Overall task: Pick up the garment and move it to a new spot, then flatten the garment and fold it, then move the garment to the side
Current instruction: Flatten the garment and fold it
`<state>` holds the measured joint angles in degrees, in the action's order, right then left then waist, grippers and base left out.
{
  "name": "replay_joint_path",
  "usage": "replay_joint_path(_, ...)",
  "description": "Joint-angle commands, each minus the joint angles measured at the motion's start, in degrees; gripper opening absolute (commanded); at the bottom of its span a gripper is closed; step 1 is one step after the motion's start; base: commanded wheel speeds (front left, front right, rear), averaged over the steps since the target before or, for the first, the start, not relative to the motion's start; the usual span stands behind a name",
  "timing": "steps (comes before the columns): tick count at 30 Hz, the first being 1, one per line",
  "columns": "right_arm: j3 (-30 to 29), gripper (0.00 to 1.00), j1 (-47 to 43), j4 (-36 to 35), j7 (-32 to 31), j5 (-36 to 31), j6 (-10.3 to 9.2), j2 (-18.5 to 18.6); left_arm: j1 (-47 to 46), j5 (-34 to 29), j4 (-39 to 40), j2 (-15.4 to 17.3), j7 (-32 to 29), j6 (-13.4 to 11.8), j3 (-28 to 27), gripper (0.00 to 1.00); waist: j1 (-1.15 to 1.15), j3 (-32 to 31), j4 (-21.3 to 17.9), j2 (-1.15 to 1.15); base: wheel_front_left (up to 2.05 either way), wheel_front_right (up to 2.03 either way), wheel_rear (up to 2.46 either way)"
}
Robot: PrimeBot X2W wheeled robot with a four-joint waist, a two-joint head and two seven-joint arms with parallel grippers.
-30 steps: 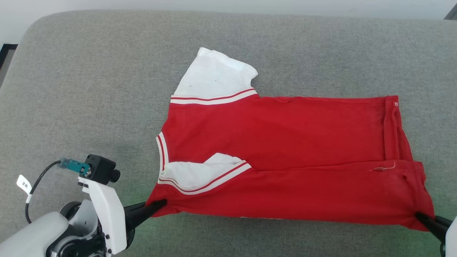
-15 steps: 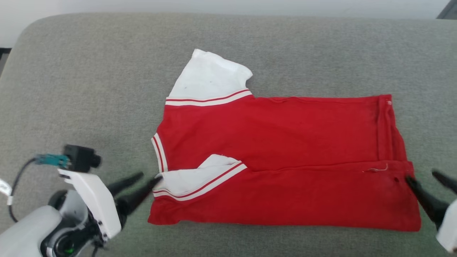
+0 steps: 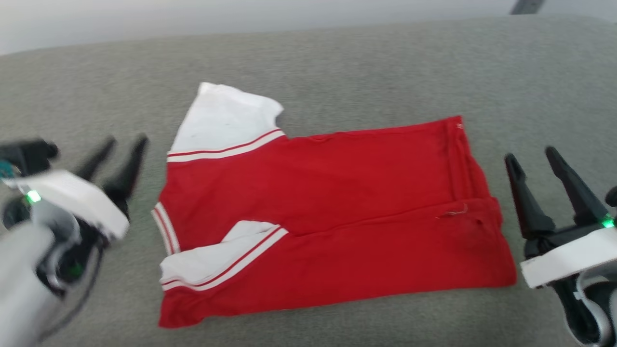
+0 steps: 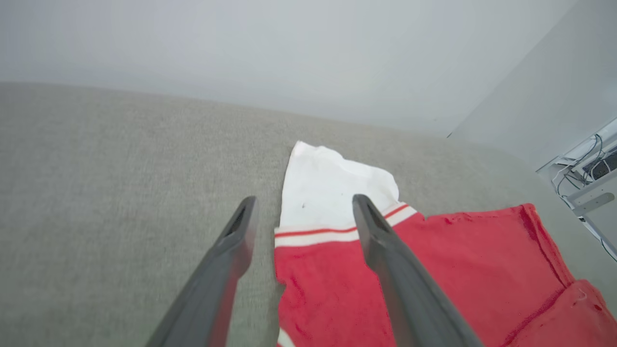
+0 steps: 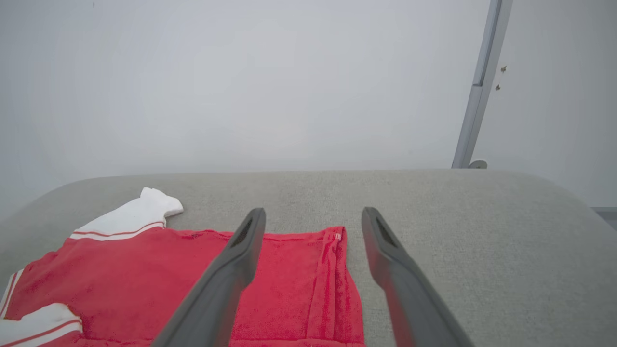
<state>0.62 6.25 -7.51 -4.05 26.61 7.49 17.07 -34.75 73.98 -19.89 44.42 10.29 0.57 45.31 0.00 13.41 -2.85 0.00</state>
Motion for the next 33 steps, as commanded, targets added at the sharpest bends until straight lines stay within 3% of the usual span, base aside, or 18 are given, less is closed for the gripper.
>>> replay_joint_path(1,1.3,1.0,1.32,0.27,2.93,-0.37,-0.01,-0.36,-3.87,-1.75,-3.2,-0.58,0.8,-0.54,-0.98,1.0,0.0,0.65,-3.12,0.0,0.0,0.0,0.0)
replay_joint_path(5,2.72,1.0,2.78,0.11,6.95,-0.6,-0.01,-1.12,-11.09,-4.8,-10.1,-1.44,-1.42,-0.29,-0.2,1.0,0.0,1.5,-6.45,0.0,0.0,0.0,0.0)
replay_joint_path(13,4.12,1.0,4.01,-1.3,8.65,-0.61,-0.01,-1.63,-23.51,-6.3,-22.25,-2.97,-14.66,1.77,2.64,1.0,0.0,3.85,-11.05,0.0,0.0,0.0,0.0)
replay_joint_path(19,5.92,1.0,5.45,-0.98,8.67,0.54,-0.01,-2.35,-30.24,-5.49,-31.07,-3.66,-32.0,3.24,6.13,1.0,0.0,6.52,-14.16,0.0,0.0,0.0,0.0)
replay_joint_path(24,6.95,1.0,6.67,-0.52,8.94,1.21,-0.01,-1.85,-34.14,-4.74,-34.9,-3.32,-41.71,4.32,7.29,1.0,0.0,9.21,-15.86,0.0,0.0,0.0,0.0)
replay_joint_path(33,8.2,1.0,8.96,0.17,9.25,2.49,-0.01,-0.82,-37.79,-3.93,-37.93,-4.56,-49.05,5.24,8.21,1.0,0.0,12.57,-16.81,0.0,0.0,0.0,0.0)
